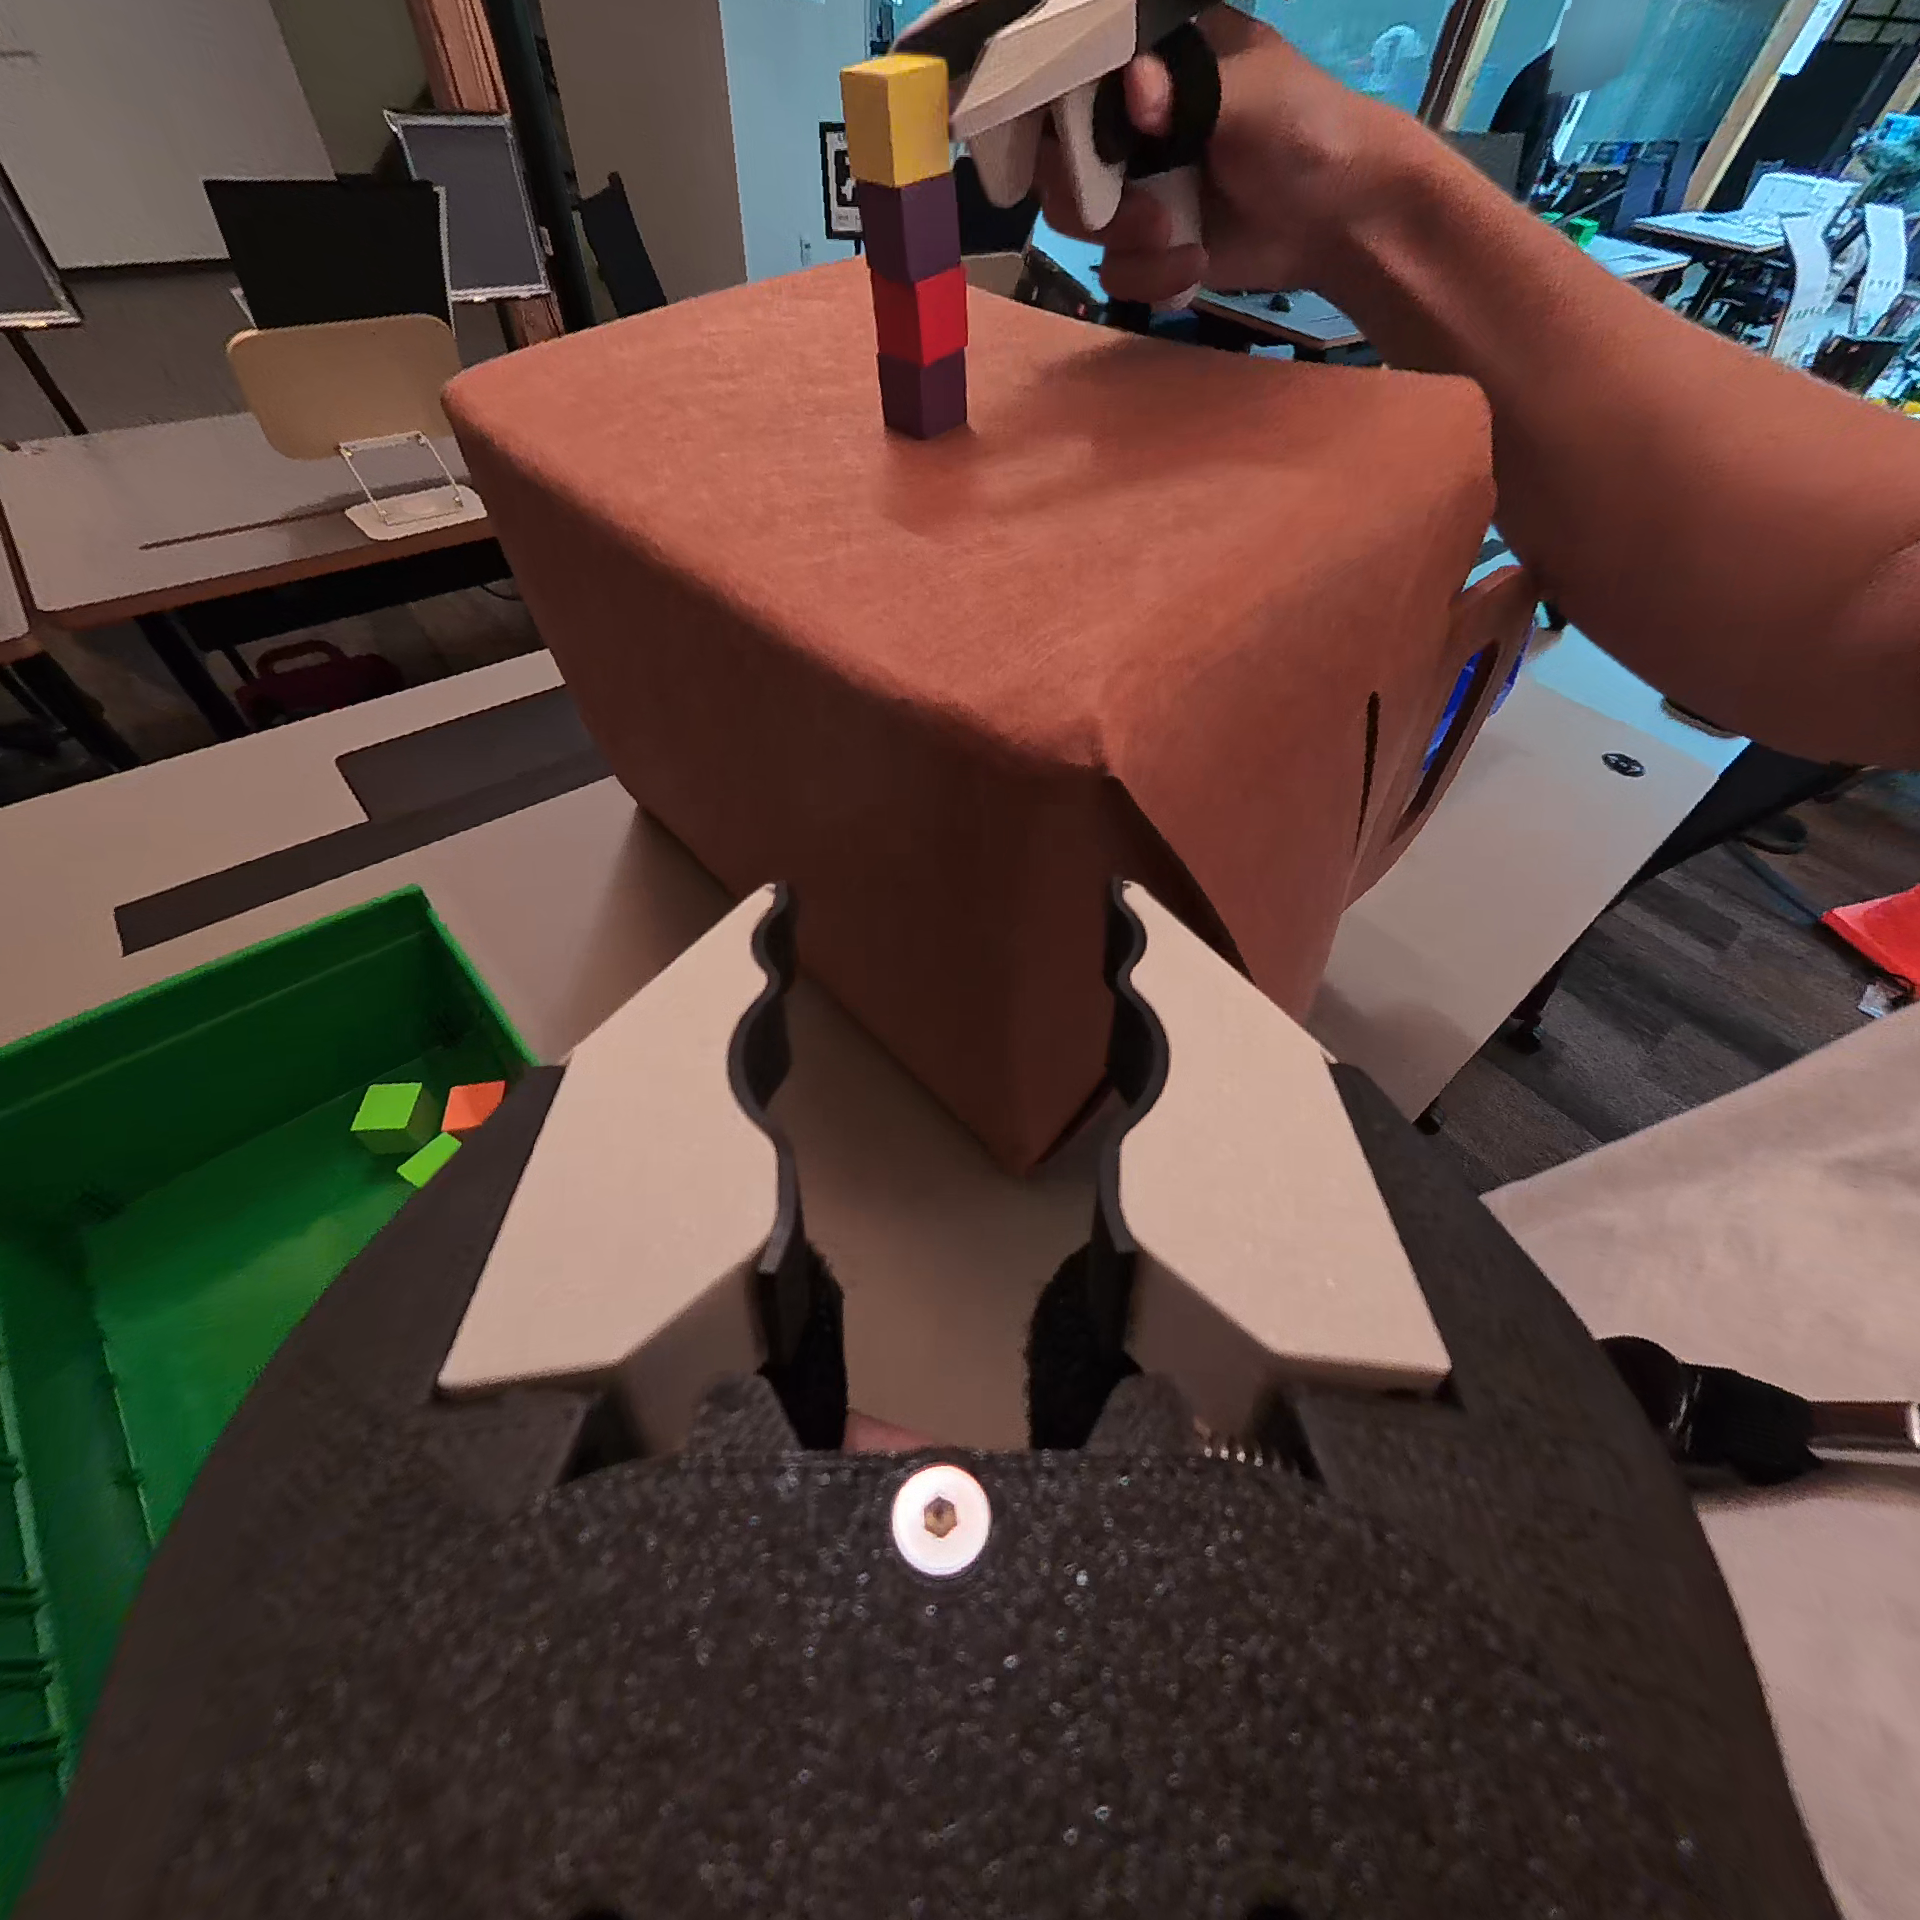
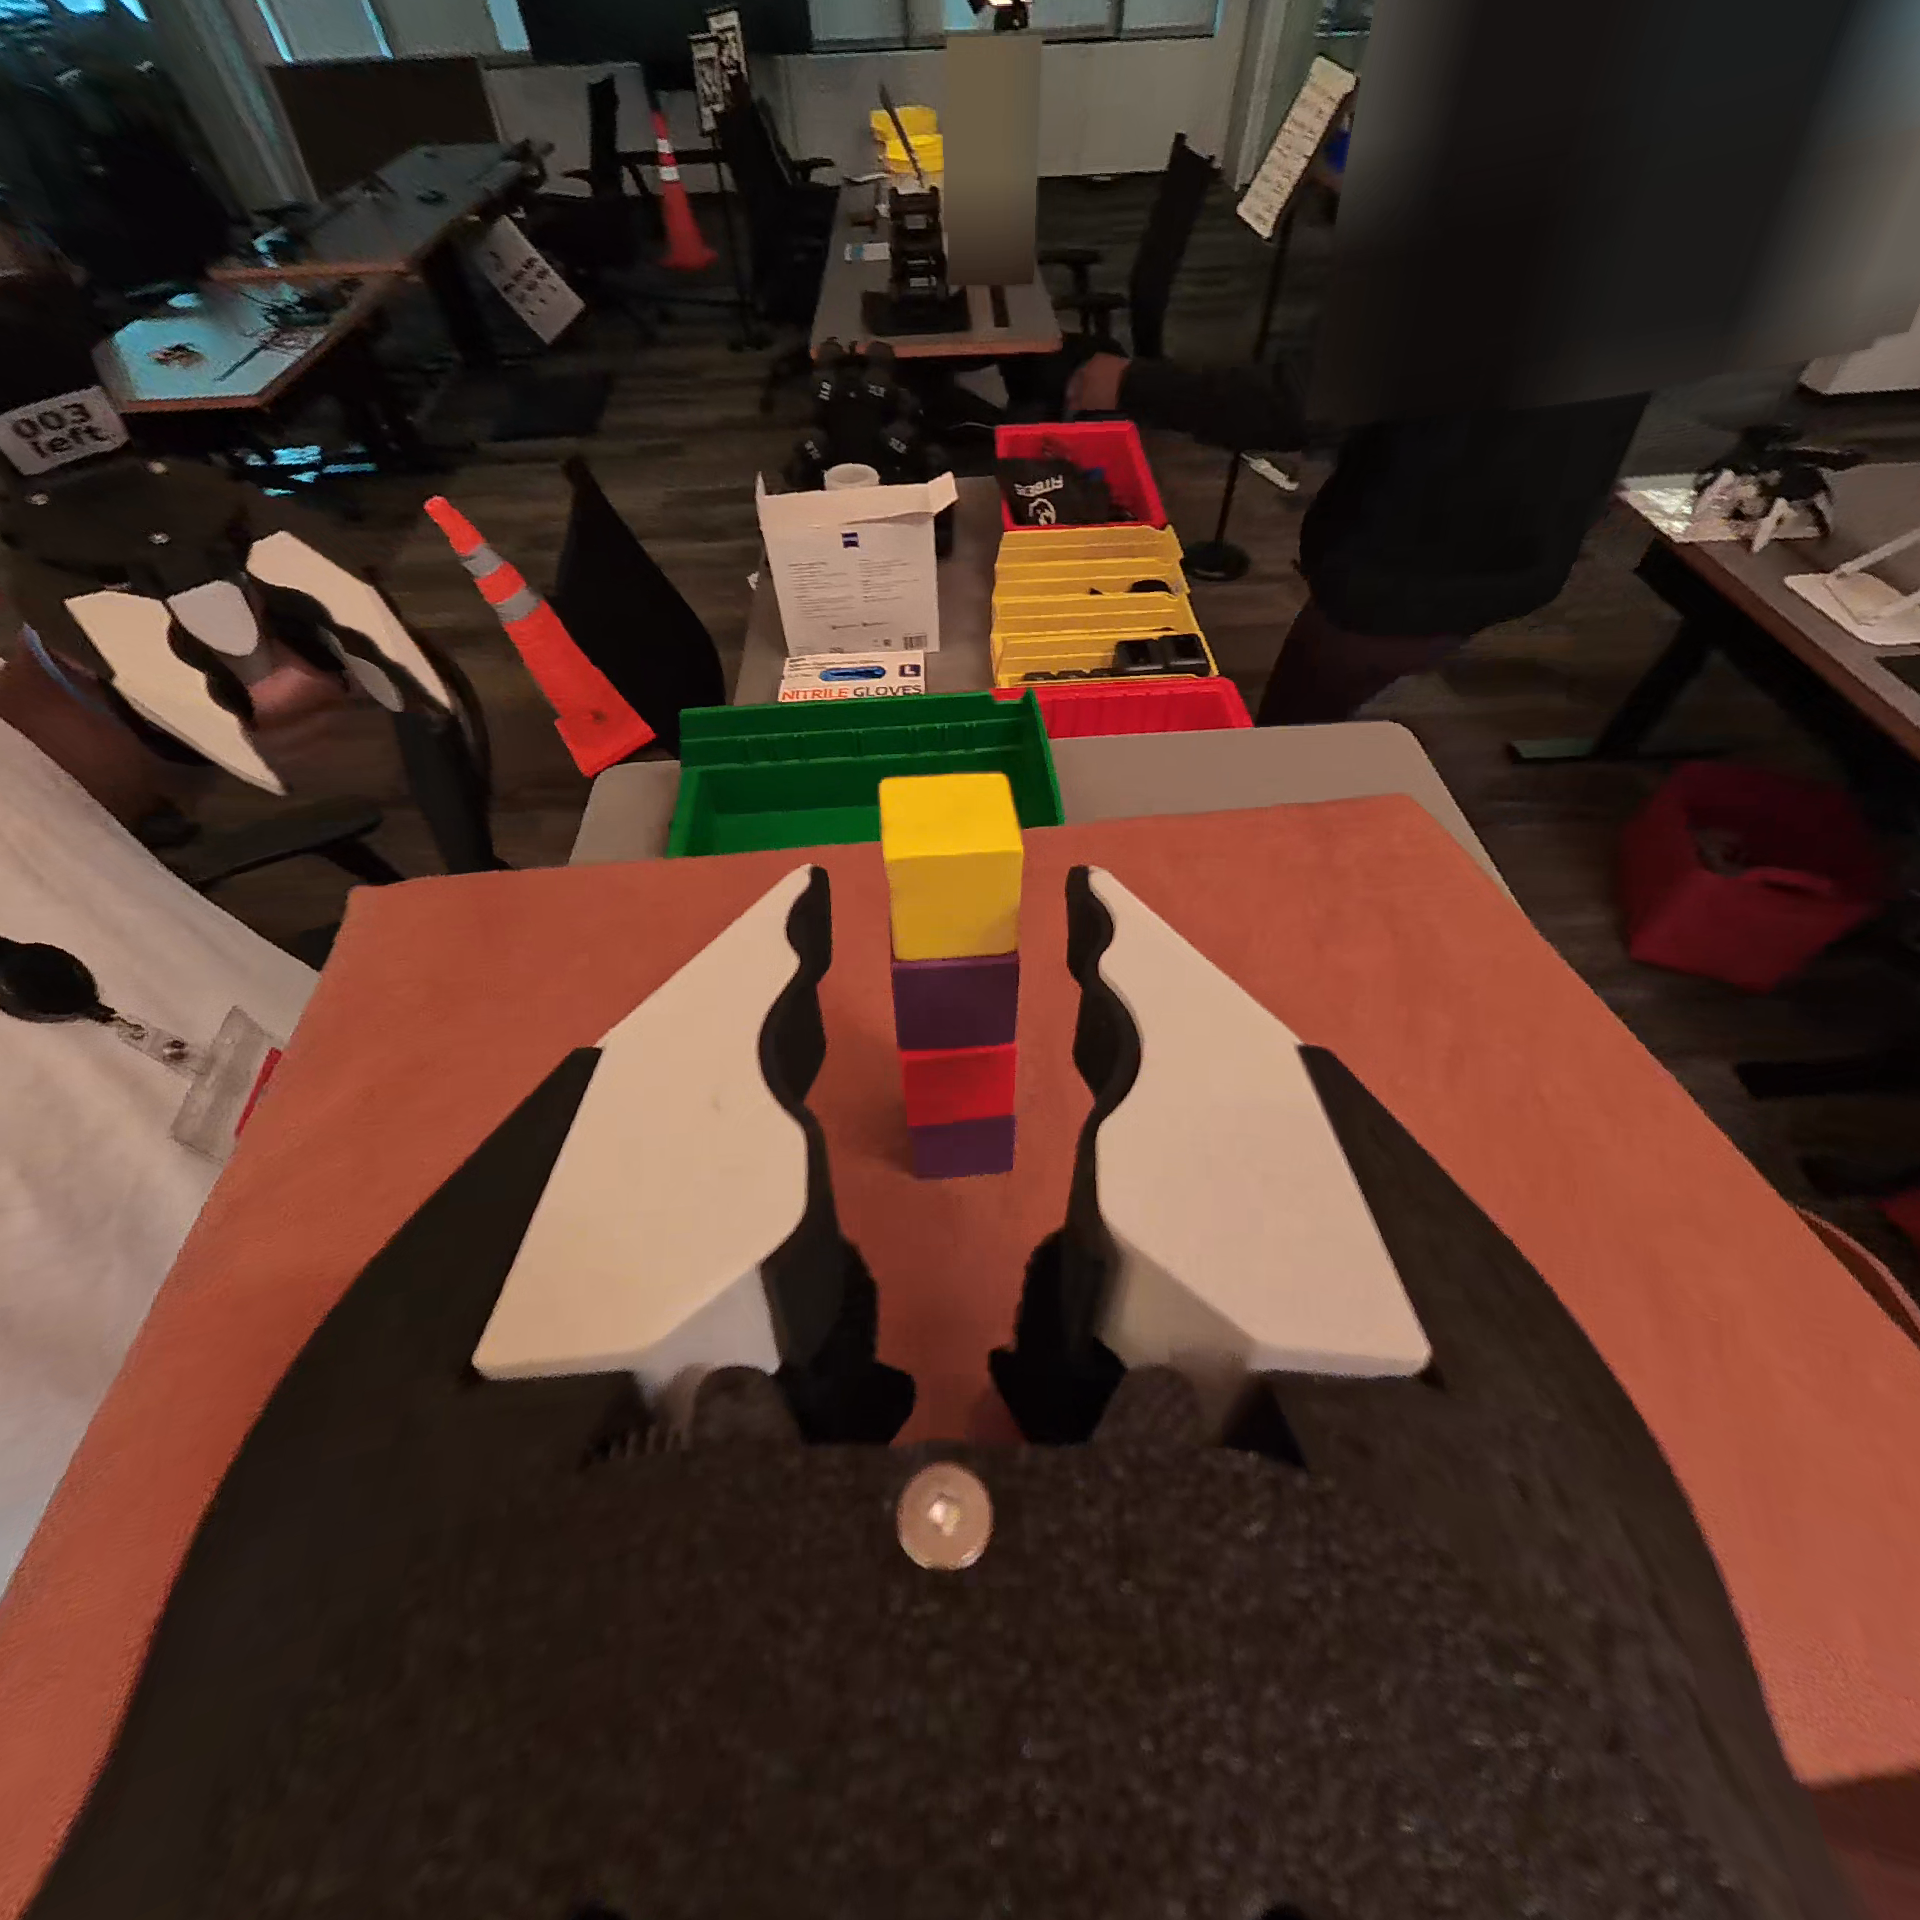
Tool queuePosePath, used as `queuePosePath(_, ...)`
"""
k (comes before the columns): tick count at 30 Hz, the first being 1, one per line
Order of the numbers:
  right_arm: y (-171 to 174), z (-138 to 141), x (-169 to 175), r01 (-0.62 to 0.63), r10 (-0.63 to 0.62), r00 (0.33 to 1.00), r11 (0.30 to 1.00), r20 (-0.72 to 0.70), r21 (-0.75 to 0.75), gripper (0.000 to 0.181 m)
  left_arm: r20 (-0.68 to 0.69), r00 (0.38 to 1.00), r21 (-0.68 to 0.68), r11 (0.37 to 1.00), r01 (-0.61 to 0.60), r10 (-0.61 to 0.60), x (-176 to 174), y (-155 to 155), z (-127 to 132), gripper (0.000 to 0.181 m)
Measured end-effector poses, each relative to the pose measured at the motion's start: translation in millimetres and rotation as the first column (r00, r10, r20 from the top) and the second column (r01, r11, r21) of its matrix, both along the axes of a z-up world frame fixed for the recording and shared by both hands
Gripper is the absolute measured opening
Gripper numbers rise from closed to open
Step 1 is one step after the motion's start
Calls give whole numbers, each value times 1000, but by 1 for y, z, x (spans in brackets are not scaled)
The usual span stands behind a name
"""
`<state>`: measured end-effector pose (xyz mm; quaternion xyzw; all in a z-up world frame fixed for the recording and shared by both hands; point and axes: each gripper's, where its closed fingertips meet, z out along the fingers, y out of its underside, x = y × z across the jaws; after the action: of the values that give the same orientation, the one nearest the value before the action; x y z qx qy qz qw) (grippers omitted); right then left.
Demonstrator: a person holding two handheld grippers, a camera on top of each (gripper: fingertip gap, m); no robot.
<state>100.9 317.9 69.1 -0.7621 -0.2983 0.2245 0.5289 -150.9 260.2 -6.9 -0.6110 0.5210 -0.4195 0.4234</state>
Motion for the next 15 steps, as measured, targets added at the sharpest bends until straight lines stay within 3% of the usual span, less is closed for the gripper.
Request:
queuePosePath(3,3,-1,-7,-45,45,999,999,9,7,25,-10,1000,1,1000,-14,14,-1,2,-2,61)
queuePosePath(9,-25,44,0,-39,42,999,992,-24,117,25,-13,1000,6,1000,-15,15,7,4,1,61)
queuePosePath(12,-61,58,34,102,-117,988,984,100,148,25,-26,1000,9,1000,-9,9,16,6,0,61)
queuePosePath(15,-112,30,116,393,-403,858,914,319,98,25,-33,999,10,1000,-12,12,25,9,1,60)
